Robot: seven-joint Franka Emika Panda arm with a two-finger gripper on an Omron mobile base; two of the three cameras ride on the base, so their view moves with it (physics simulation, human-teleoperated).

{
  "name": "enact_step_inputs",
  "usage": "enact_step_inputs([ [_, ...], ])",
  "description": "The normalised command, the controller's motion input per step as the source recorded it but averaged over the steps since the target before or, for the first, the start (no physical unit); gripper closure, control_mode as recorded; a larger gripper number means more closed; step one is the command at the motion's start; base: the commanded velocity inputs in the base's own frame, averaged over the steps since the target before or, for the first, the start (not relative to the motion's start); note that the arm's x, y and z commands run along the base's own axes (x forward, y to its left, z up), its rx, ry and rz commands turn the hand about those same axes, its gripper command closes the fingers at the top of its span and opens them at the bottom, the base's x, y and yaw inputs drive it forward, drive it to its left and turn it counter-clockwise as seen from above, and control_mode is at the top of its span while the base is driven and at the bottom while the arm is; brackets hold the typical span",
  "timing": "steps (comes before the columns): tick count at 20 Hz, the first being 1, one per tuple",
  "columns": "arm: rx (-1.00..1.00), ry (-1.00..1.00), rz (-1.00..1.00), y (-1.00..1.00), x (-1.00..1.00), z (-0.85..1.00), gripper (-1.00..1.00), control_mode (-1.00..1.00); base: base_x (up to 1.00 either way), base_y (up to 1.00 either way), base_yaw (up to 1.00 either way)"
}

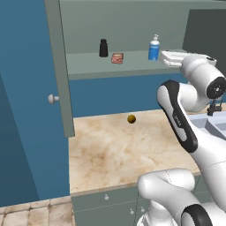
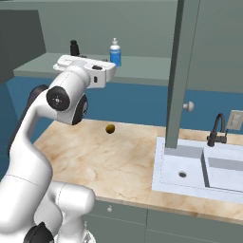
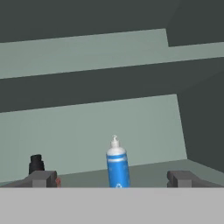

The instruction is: Pick the soap dispenser and bar soap from the cabinet and place them on the counter.

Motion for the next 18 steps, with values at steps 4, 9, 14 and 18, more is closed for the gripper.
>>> enact_step_inputs([
  [4,0.00,0.00,0.00,0.00,0.00,0.00,-1.00,-1.00,0.00,0.00,0.00],
  [9,0.00,0.00,0.00,0.00,0.02,-0.03,-1.00,-1.00,0.00,0.00,0.00],
  [14,0.00,0.00,0.00,0.00,0.09,-0.09,-1.00,-1.00,0.00,0.00,0.00],
  [18,0.00,0.00,0.00,0.00,0.18,-0.05,-1.00,-1.00,0.00,0.00,0.00],
])
